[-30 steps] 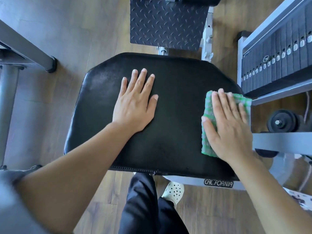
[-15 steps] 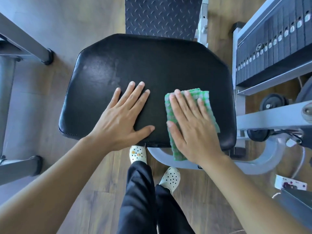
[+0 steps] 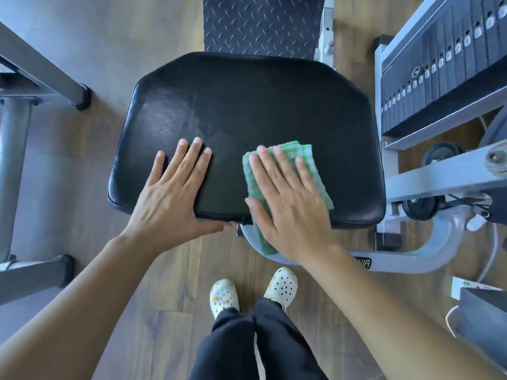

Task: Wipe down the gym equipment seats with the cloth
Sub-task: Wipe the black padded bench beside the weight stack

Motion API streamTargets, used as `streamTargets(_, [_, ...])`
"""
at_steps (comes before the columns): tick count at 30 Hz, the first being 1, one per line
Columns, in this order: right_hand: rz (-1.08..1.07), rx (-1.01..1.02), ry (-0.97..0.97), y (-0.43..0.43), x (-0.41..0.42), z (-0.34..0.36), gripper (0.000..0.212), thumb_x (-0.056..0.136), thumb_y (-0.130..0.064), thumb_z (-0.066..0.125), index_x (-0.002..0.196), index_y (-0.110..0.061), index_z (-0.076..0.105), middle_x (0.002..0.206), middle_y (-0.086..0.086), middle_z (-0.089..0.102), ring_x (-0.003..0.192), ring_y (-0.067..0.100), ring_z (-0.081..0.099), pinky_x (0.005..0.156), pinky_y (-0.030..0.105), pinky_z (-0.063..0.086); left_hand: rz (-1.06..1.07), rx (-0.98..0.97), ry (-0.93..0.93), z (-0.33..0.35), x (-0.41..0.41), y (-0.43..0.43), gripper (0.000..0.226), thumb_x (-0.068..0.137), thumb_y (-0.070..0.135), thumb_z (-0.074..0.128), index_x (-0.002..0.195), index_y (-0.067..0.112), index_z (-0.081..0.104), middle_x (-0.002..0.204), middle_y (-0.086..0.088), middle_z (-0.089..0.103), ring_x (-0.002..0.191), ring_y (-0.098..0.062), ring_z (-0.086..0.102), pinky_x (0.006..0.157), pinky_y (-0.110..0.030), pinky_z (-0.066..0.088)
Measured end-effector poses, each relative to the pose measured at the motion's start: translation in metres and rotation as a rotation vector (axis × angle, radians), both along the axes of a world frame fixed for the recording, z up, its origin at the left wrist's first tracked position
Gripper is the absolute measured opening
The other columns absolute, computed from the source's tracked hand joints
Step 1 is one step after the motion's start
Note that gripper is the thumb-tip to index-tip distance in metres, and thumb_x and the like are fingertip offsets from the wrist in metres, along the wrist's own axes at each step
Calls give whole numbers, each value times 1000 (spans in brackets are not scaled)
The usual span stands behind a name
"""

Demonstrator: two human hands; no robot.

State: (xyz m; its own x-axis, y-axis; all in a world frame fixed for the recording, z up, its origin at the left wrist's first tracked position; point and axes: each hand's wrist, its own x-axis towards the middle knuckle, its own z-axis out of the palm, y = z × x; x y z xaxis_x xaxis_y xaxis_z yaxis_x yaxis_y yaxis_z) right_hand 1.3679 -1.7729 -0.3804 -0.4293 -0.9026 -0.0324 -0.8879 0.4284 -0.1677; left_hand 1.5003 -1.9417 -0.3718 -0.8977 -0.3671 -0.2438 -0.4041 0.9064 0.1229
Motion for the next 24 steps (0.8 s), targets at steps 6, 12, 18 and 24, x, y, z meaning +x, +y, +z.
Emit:
streamTargets(6, [-264,21,62,40,-34,0,64,100,-49,19,151,-12,28,157,5,26,146,24,21,119,44,13,-4,-34,40,-4,0,1,120,62,88,35,150,9,21,159,-8,14,147,-26,7,118,-49,7])
streamTargets(12, [2,92,35,31,-27,4,72,99,-54,10,152,-7,17,160,10,15,148,27,12,119,44,7,-24,-72,79,-7,0,1,120,61,85,42,148,5,23,158,-12,18,146,-30,11,116,-52,13])
streamTargets(18, [199,246,-147,59,-46,21,102,82,-75,38,153,-18,-7,160,-2,-15,146,11,-16,120,32,-7,-43,-100,116,-10,3,-1,120,61,85,47,147,5,25,157,-14,20,146,-31,12,114,-52,14])
streamTargets(24, [217,184,83,74,-64,10,111,69,-71,55,154,-14,12,161,4,12,148,24,8,120,46,6,-127,-106,127,-9,3,-2,122,59,87,46,150,9,22,157,-14,18,146,-32,13,113,-56,13])
